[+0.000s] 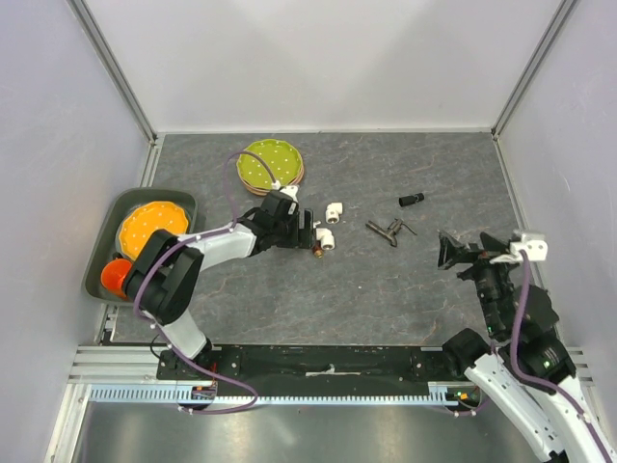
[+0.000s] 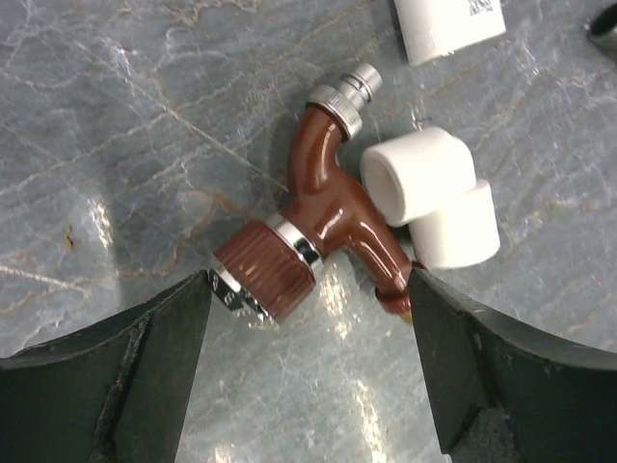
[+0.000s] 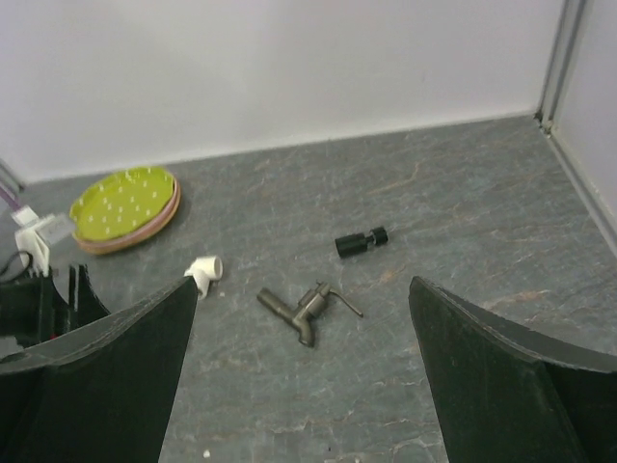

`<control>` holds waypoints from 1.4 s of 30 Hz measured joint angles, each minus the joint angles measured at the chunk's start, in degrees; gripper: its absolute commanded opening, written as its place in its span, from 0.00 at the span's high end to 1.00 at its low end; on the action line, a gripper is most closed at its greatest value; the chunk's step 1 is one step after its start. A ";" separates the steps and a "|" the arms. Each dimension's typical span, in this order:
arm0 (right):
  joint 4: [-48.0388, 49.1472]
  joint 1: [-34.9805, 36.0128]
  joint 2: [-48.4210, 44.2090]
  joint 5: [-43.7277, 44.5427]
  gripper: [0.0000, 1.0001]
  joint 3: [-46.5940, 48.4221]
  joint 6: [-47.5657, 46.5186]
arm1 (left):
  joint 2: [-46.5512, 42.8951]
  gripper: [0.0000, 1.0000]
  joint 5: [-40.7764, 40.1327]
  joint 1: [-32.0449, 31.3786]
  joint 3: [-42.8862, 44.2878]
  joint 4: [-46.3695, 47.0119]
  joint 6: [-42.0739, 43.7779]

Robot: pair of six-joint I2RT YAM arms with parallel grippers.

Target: Install the water faucets

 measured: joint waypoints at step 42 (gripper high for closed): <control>18.25 14.19 93.33 -8.37 0.30 22.88 26.82 | -56.11 0.08 -18.43 -0.07 -25.03 -1.66 -1.66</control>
